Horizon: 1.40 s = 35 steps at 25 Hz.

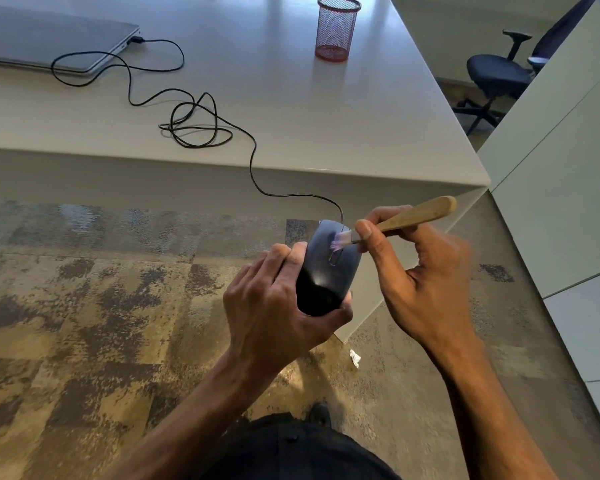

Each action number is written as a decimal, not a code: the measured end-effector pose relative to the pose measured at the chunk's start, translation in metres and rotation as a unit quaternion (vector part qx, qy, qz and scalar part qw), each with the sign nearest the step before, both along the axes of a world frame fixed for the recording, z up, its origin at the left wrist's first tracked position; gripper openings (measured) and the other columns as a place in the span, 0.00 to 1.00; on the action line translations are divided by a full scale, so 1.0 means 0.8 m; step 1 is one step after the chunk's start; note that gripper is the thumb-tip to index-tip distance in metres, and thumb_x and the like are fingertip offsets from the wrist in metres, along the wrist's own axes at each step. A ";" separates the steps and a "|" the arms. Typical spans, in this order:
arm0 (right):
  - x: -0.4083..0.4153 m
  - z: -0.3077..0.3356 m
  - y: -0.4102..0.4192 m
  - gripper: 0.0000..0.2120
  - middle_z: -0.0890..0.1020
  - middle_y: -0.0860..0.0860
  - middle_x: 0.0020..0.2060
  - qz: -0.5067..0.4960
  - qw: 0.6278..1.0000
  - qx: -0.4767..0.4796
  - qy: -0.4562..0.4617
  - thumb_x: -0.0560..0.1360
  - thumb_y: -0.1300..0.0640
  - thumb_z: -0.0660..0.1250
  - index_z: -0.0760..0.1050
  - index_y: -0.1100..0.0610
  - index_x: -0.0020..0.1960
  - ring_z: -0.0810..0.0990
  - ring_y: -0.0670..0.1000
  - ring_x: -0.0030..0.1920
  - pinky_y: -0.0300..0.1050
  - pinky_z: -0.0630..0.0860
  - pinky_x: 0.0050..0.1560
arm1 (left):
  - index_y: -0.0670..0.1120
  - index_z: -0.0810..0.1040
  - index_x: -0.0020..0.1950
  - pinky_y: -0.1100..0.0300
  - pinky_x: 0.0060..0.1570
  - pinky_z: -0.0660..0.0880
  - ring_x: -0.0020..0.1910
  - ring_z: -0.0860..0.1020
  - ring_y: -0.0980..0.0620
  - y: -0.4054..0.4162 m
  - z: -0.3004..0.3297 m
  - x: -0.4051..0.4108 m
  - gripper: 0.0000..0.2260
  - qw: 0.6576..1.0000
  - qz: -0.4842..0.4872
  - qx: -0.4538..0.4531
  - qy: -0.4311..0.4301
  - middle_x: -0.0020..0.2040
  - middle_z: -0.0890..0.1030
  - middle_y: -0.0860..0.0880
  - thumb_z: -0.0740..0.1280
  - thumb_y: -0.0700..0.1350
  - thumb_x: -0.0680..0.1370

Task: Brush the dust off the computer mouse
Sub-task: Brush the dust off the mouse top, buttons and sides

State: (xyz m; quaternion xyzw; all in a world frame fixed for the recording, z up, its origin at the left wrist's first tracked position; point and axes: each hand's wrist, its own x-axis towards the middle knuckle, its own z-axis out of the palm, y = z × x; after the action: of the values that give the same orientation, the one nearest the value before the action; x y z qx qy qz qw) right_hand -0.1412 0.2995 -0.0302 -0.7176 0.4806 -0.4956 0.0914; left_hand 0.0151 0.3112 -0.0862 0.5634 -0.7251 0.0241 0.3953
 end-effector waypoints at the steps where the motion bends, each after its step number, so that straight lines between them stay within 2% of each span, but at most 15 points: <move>1: 0.002 0.000 0.001 0.05 0.79 0.38 0.41 0.012 1.000 0.007 -0.006 0.78 0.54 0.65 0.79 0.54 0.48 0.81 0.39 0.42 0.33 0.76 0.47 | 0.39 0.79 0.55 0.66 0.41 0.66 0.38 0.76 0.53 0.000 0.000 0.001 0.33 1.000 0.002 0.001 0.001 0.43 0.80 0.47 0.65 0.67 0.68; 3: 0.005 0.000 0.004 0.05 0.79 0.38 0.41 0.033 0.999 0.026 -0.018 0.77 0.55 0.66 0.80 0.55 0.47 0.81 0.39 0.42 0.33 0.77 0.46 | 0.40 0.79 0.55 0.66 0.41 0.67 0.38 0.76 0.53 0.001 0.000 0.001 0.33 1.000 0.005 0.006 0.002 0.44 0.80 0.47 0.66 0.68 0.68; 9: 0.006 0.002 0.011 0.07 0.83 0.46 0.39 0.065 0.995 0.068 -0.029 0.77 0.55 0.66 0.81 0.57 0.47 0.83 0.43 0.41 0.43 0.80 0.45 | 0.40 0.79 0.55 0.65 0.41 0.70 0.38 0.77 0.52 0.002 -0.003 0.001 0.33 1.000 0.002 0.015 0.003 0.44 0.80 0.47 0.69 0.67 0.67; 13: 0.005 0.007 0.009 0.05 0.82 0.43 0.39 0.047 0.997 0.044 -0.040 0.77 0.56 0.67 0.80 0.56 0.48 0.83 0.43 0.40 0.34 0.78 0.44 | 0.39 0.79 0.56 0.66 0.41 0.68 0.38 0.76 0.52 0.003 -0.001 0.001 0.33 1.000 0.007 0.009 0.006 0.44 0.80 0.47 0.67 0.68 0.67; 17: 0.003 0.004 0.001 0.05 0.82 0.43 0.39 0.010 0.998 0.034 -0.046 0.77 0.55 0.67 0.79 0.55 0.50 0.84 0.44 0.41 0.32 0.78 0.45 | 0.40 0.79 0.55 0.66 0.41 0.67 0.37 0.75 0.53 0.003 0.001 0.001 0.33 1.000 0.001 0.002 0.008 0.42 0.79 0.48 0.66 0.68 0.67; 22: 0.002 0.002 -0.004 0.07 0.84 0.47 0.40 -0.022 0.999 0.029 -0.030 0.77 0.55 0.68 0.81 0.58 0.50 0.84 0.44 0.41 0.40 0.81 0.47 | 0.40 0.79 0.55 0.66 0.41 0.68 0.38 0.76 0.51 0.003 0.001 0.001 0.34 1.000 0.001 -0.001 0.005 0.43 0.80 0.47 0.66 0.69 0.67; 26: 0.004 0.002 -0.005 0.09 0.82 0.43 0.41 -0.029 0.999 0.014 -0.008 0.78 0.52 0.66 0.80 0.57 0.50 0.83 0.44 0.41 0.45 0.81 0.47 | 0.40 0.79 0.55 0.66 0.41 0.67 0.37 0.76 0.52 0.003 0.002 0.001 0.34 1.000 0.003 -0.006 0.005 0.43 0.80 0.47 0.66 0.68 0.67; 30: 0.007 0.007 0.004 0.04 0.80 0.39 0.40 0.014 0.999 0.027 -0.029 0.77 0.54 0.66 0.79 0.53 0.49 0.83 0.42 0.41 0.34 0.79 0.46 | 0.39 0.79 0.55 0.66 0.41 0.67 0.37 0.76 0.52 0.003 0.001 0.001 0.33 1.000 0.007 -0.003 0.005 0.42 0.80 0.47 0.66 0.68 0.67; 35: 0.010 0.011 0.015 0.06 0.83 0.44 0.38 0.067 0.992 0.077 -0.068 0.76 0.56 0.67 0.81 0.57 0.46 0.83 0.41 0.40 0.30 0.76 0.43 | 0.39 0.79 0.56 0.65 0.42 0.68 0.37 0.77 0.51 0.002 -0.001 0.000 0.34 1.000 0.013 -0.002 0.003 0.43 0.80 0.47 0.69 0.67 0.66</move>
State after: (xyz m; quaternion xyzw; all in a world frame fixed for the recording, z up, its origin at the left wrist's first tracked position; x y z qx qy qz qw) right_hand -0.1329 0.3116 -0.0211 -0.7035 0.4607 -0.4978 0.2122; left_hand 0.0147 0.3130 -0.0867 0.5717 -0.7166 0.0288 0.3986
